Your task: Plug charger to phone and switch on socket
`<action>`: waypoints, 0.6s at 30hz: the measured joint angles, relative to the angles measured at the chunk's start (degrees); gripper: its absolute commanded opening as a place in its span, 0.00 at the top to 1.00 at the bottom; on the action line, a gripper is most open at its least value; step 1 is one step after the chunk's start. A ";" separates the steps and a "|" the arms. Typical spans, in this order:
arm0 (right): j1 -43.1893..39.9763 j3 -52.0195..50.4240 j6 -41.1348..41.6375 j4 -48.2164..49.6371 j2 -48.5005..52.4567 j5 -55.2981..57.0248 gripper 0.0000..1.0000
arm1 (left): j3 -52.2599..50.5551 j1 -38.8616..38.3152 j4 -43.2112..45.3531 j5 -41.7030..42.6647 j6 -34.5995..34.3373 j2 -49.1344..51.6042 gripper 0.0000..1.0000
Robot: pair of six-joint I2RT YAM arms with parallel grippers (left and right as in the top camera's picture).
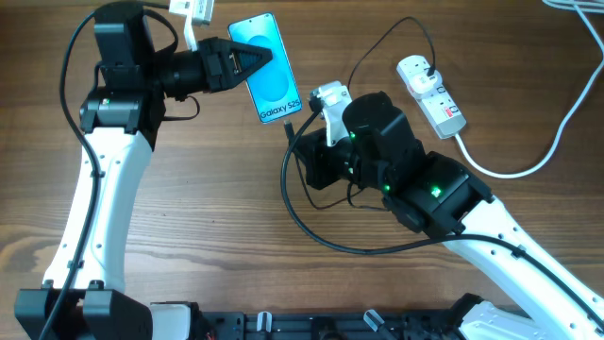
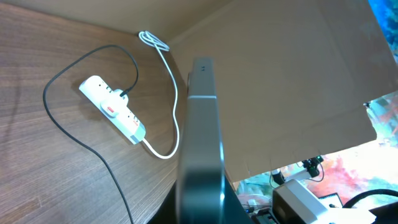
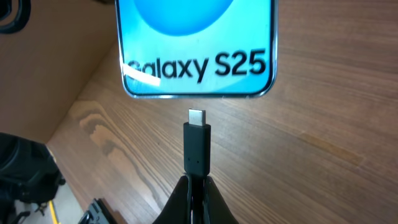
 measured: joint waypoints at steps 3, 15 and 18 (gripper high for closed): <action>0.00 0.00 0.00 0.35 0.00 0.72 0.96 | 0.00 0.00 -0.61 0.00 0.00 0.00 0.96; 0.11 0.00 0.44 0.42 0.68 0.31 0.96 | 0.00 0.00 -1.07 0.00 0.00 0.00 0.96; 0.11 0.00 0.44 0.48 1.68 0.13 0.96 | 0.00 0.00 -1.03 0.00 0.00 0.00 0.96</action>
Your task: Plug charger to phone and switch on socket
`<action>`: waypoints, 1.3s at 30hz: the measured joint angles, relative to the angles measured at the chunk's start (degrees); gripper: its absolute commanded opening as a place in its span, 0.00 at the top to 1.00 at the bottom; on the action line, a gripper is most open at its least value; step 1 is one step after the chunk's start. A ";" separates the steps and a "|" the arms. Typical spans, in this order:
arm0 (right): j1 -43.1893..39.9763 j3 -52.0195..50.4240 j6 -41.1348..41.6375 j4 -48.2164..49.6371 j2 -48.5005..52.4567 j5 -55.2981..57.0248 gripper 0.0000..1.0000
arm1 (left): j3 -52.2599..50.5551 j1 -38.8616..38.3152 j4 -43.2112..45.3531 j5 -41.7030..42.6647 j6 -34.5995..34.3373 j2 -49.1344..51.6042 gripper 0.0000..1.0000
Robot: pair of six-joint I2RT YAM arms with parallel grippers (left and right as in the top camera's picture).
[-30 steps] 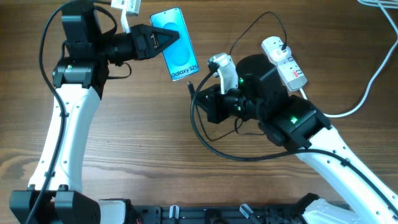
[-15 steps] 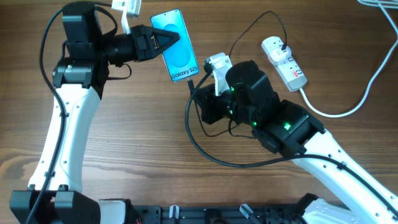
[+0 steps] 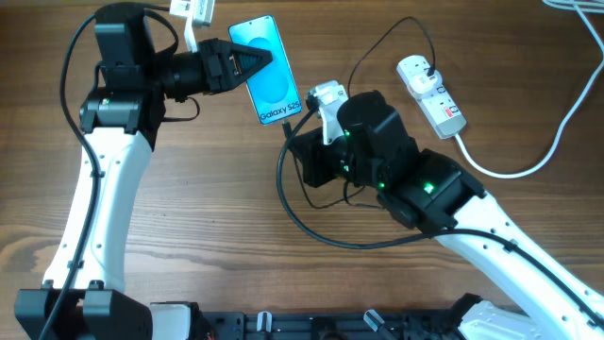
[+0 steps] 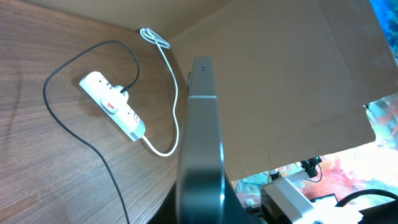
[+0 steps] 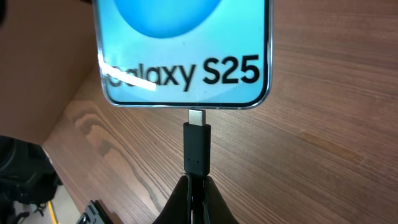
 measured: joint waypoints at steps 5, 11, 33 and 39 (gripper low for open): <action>0.00 0.00 0.17 1.64 0.15 -0.31 0.96 | 0.00 0.00 0.00 0.00 0.00 0.00 0.96; 0.00 0.00 0.17 1.84 0.15 -0.33 0.96 | 0.00 0.00 0.00 0.00 0.33 0.00 0.96; 0.00 0.00 0.17 1.44 0.15 -0.96 0.96 | 0.00 0.00 0.00 -0.11 0.48 0.00 0.96; 0.00 0.00 0.17 1.40 0.15 -1.18 0.96 | 0.00 0.00 0.00 -0.31 0.46 0.00 0.96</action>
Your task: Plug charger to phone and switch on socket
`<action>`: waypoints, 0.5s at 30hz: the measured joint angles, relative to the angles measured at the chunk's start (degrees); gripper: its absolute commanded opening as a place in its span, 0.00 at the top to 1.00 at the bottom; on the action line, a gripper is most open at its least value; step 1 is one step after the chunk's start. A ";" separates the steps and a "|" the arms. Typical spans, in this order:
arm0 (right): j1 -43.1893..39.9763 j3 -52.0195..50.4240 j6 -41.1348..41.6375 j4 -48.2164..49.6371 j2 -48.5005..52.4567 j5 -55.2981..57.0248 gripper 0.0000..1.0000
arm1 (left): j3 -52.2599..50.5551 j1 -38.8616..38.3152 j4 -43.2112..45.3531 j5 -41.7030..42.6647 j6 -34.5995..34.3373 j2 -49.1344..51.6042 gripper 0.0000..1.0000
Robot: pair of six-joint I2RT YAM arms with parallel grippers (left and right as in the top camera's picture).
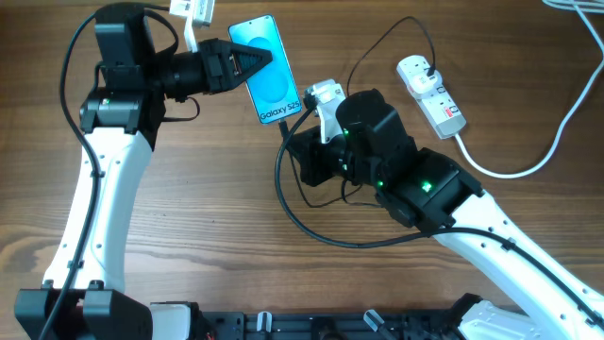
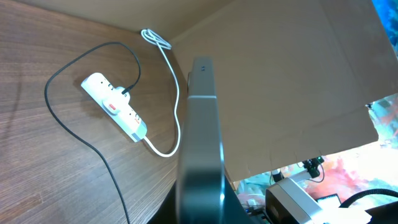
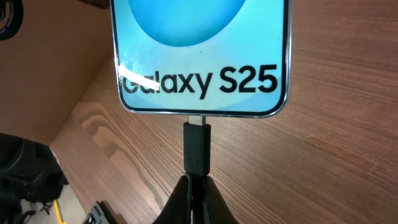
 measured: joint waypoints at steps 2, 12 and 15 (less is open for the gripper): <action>0.00 0.00 0.00 0.00 0.00 -0.02 0.95 | 0.00 0.02 0.00 0.00 0.00 0.00 0.96; 0.00 0.00 0.00 -0.17 0.00 -0.04 0.96 | 0.00 0.46 0.00 -0.20 0.00 0.00 0.96; 0.00 0.00 0.00 -0.07 0.00 -0.17 0.96 | 0.00 0.46 0.00 -0.20 0.02 0.00 0.96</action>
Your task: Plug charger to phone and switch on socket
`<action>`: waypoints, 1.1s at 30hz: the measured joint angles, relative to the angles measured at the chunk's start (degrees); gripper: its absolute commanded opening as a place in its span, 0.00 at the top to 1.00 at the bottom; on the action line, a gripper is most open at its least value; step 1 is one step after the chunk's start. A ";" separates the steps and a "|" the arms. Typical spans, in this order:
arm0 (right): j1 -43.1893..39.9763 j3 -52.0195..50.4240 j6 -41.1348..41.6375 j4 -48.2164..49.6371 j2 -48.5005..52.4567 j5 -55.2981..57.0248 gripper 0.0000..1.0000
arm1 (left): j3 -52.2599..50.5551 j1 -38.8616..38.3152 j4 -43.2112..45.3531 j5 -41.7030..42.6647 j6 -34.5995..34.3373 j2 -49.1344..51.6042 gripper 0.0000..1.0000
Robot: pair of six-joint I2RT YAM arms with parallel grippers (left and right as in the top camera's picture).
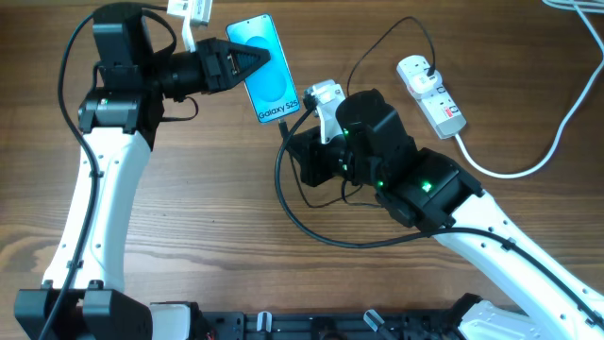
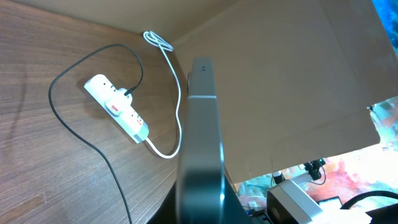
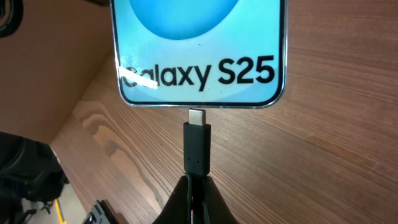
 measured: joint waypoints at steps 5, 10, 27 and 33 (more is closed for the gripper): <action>0.00 0.02 -0.02 0.11 0.00 0.00 0.96 | 0.00 0.00 -0.07 0.00 0.00 0.00 0.96; 0.00 0.44 -0.24 -0.11 0.00 0.00 0.96 | 0.00 0.00 -0.04 -0.07 0.00 0.00 0.96; 0.00 0.66 -0.24 1.40 0.00 0.02 0.95 | 0.00 0.44 0.00 0.79 -0.02 0.00 0.96; 0.24 0.66 -0.24 2.01 0.00 0.44 0.95 | 0.00 0.74 -0.55 0.92 -0.02 0.00 0.96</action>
